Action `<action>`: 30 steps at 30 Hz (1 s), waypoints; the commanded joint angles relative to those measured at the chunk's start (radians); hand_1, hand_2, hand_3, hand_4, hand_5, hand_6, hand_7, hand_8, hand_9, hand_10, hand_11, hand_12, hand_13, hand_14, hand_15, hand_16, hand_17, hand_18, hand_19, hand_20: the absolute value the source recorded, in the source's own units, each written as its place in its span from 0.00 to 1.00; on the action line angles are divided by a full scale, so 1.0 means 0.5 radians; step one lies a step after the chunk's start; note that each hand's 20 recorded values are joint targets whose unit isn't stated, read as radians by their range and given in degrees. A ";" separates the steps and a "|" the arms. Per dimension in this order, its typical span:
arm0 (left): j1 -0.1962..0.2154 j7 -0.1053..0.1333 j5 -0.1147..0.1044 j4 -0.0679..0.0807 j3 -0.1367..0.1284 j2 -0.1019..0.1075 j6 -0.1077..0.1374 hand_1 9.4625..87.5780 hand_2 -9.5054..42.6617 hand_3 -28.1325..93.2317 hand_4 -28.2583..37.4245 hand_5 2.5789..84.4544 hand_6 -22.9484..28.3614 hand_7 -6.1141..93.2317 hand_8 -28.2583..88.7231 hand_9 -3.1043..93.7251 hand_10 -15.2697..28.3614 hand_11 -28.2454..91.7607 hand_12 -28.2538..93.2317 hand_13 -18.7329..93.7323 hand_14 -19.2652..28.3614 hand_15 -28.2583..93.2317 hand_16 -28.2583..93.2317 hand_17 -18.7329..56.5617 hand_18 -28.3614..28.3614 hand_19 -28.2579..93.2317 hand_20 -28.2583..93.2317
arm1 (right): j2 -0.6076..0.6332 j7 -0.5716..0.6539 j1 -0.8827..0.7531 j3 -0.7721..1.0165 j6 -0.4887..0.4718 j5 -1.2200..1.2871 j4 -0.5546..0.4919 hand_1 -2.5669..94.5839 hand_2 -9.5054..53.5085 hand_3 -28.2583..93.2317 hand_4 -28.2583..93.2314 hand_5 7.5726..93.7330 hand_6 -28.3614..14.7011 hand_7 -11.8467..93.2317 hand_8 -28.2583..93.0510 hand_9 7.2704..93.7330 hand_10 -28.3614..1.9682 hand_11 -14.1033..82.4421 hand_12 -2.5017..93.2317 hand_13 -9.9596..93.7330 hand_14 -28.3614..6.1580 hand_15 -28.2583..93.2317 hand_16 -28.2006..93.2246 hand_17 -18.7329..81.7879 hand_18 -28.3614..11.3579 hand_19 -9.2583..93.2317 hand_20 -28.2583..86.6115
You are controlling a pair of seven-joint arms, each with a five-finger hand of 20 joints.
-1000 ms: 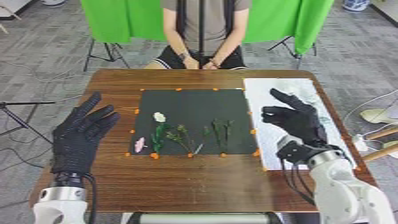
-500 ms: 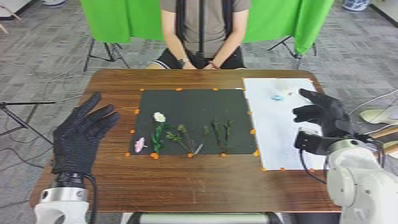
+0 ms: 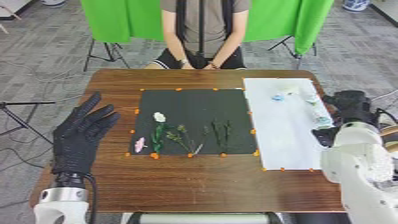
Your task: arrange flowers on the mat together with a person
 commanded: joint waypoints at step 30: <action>-0.040 -0.085 -0.004 0.011 0.003 -0.022 -0.027 0.18 0.41 0.86 0.00 0.44 0.66 0.17 0.16 0.43 0.89 0.48 0.31 0.43 1.00 0.69 0.13 0.19 0.97 0.83 0.09 | 0.197 0.025 0.291 -0.732 -0.421 -0.698 0.553 0.41 0.00 0.86 0.00 0.72 0.74 0.26 0.12 0.84 0.52 0.40 0.18 0.79 0.51 0.64 0.32 0.37 0.17 0.77 0.33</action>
